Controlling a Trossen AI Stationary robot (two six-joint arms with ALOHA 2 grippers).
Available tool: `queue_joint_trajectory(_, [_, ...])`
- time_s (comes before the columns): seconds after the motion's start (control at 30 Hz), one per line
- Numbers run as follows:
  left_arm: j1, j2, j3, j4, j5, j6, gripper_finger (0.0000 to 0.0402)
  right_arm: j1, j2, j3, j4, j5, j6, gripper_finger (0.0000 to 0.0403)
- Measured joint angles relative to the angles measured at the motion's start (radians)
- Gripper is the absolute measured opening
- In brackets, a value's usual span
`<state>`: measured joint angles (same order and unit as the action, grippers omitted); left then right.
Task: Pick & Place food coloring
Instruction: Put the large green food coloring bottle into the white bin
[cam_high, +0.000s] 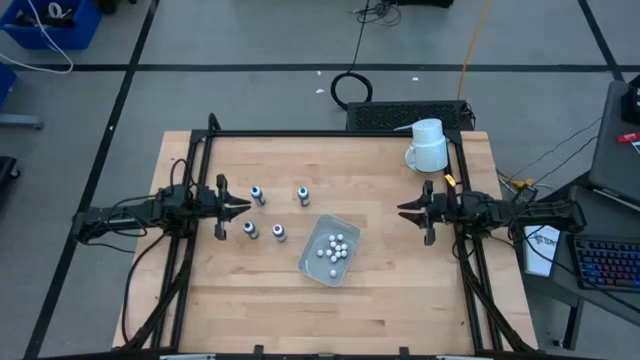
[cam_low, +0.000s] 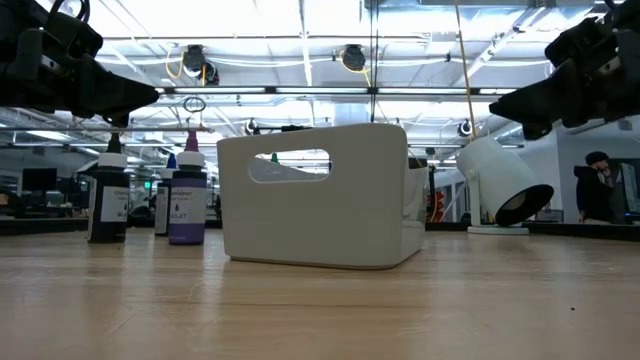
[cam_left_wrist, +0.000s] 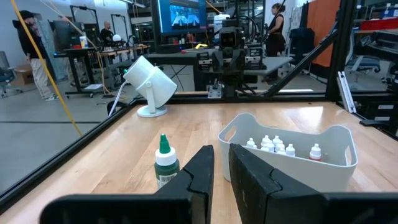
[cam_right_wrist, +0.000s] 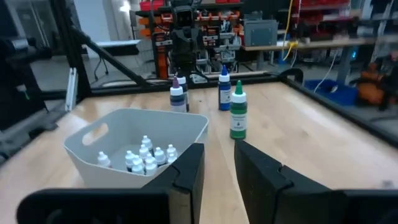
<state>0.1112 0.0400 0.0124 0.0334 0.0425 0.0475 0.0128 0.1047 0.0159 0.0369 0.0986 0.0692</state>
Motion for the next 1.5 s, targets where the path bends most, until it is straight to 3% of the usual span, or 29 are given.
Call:
queue_joint_trajectory(0.27, [0.000, 0.000, 0.000, 0.000, 0.000, 0.000, 0.0058, 0.009, 0.024, 0.000, -0.005, -0.053, 0.276, 0.0077])
queue_joint_trajectory(0.43, [0.000, 0.000, 0.000, 0.000, 0.000, 0.000, 0.0058, 0.011, 0.029, -0.001, -0.005, -0.047, 0.222, 0.0077])
queue_joint_trajectory(0.6, [0.000, 0.000, 0.000, 0.000, 0.000, 0.000, 0.0058, 0.011, 0.029, -0.001, -0.004, -0.010, 0.032, 0.0077])
queue_joint_trajectory(0.83, [0.000, 0.000, 0.000, 0.000, 0.000, 0.000, 0.0058, 0.011, 0.029, -0.001, -0.004, 0.004, 0.016, 0.0077])
queue_joint_trajectory(1.1, [0.000, 0.000, 0.000, 0.039, 0.000, 0.010, 0.0058, 0.011, 0.029, -0.001, -0.003, 0.004, 0.278, 0.0077])
queue_joint_trajectory(1.33, [0.000, 0.000, 0.001, 0.137, -0.032, -0.106, 0.0058, 0.011, 0.029, -0.001, 0.001, 0.005, 0.285, 0.0077])
queue_joint_trajectory(1.5, [0.000, 0.000, 0.001, 0.153, -0.096, -0.091, 0.0058, 0.011, 0.029, -0.001, 0.002, 0.004, 0.285, 0.0077])
